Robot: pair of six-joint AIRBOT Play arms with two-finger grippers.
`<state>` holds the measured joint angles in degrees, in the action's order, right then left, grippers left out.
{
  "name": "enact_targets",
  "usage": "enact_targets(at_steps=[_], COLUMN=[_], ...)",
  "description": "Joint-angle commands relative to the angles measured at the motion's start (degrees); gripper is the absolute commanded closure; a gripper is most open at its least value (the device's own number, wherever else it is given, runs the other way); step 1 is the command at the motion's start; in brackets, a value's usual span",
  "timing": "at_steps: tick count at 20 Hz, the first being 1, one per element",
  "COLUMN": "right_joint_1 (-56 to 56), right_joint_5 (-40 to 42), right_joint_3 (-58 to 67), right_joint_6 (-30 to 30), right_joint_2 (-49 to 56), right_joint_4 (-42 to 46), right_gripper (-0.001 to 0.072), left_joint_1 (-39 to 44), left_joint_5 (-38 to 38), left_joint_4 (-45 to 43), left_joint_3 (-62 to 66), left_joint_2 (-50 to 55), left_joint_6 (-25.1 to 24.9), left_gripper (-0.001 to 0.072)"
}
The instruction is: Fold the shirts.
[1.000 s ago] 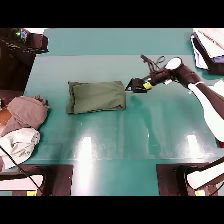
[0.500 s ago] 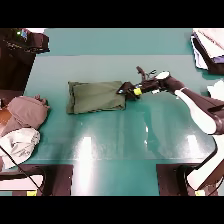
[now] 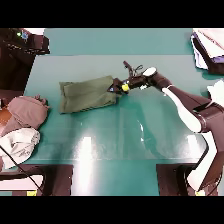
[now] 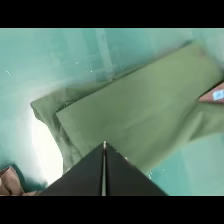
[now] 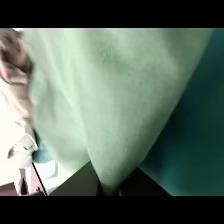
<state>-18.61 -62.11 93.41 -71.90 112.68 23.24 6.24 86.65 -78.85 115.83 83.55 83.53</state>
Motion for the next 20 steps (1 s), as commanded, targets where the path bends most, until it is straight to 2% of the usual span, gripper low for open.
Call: enact_targets(at_steps=[1,4,8,11,15,20], right_joint_1=[4.39,13.09,28.30,40.35,54.73,66.64], right_joint_5=[-3.15,-11.10,-18.40,-18.67,-17.31,-9.46], right_joint_3=[1.05,1.05,1.05,1.05,1.07,1.07], right_joint_6=[0.33,-1.66,-1.66,-1.66,-1.68,-1.68], right_joint_2=[-5.31,-14.34,-24.98,-29.97,-31.63,-31.32], right_joint_4=[6.23,18.82,26.71,27.85,27.71,27.30], right_gripper=[0.0694,0.0694,0.0694,0.0695,0.0695,0.0695], left_joint_1=[-0.04,-0.02,-0.02,-0.02,-0.02,-0.02], left_joint_5=[0.66,0.83,0.79,0.79,0.81,0.94], left_joint_4=[0.00,0.02,0.59,3.41,7.28,7.80], left_joint_3=[-0.02,-0.02,-0.02,-0.02,-0.02,-0.02], left_joint_2=[-0.04,-0.04,-0.04,-0.04,-0.04,-0.04], left_joint_6=[-0.09,-0.17,0.07,0.09,0.09,0.59], left_gripper=[0.0679,0.0679,0.0679,0.0679,0.0679,0.0679])
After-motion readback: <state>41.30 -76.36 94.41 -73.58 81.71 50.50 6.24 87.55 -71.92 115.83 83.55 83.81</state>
